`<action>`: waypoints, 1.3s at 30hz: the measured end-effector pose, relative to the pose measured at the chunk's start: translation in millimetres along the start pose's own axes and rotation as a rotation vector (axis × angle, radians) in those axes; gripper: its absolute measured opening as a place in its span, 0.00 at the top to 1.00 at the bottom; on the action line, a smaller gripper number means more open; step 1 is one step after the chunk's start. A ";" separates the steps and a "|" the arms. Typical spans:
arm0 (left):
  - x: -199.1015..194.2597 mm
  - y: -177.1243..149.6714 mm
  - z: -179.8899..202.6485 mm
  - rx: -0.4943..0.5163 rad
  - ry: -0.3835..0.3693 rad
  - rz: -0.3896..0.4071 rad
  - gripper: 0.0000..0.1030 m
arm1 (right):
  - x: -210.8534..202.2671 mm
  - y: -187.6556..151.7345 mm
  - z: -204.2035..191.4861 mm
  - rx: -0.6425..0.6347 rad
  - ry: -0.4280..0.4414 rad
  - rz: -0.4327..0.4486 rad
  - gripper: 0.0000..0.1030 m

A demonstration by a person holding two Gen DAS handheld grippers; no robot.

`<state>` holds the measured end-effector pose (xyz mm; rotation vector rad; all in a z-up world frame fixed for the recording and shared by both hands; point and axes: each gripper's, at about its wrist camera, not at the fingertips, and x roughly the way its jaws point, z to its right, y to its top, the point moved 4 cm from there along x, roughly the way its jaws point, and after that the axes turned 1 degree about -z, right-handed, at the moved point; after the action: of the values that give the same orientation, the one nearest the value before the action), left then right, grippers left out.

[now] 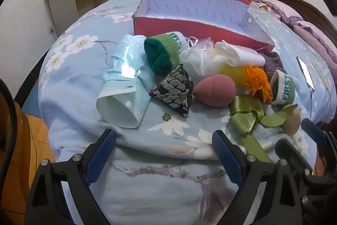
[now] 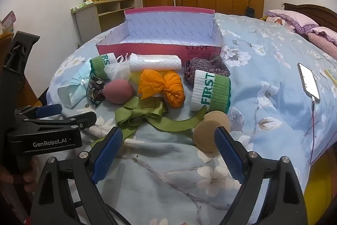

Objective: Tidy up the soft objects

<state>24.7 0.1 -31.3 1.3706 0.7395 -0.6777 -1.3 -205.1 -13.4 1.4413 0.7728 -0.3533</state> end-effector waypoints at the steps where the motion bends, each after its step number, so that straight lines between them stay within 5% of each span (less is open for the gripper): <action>1: -0.1 0.0 -0.1 0.000 0.000 -0.001 0.07 | 0.4 -0.3 0.1 0.001 0.001 -0.010 0.11; 39: -6.7 -2.6 1.2 0.004 -0.014 0.010 0.07 | 1.6 -1.6 3.9 0.016 0.008 -0.018 0.11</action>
<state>18.7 -1.4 -27.4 1.3711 0.7204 -0.6807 -0.2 -208.7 -15.8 1.4525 0.7912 -0.3687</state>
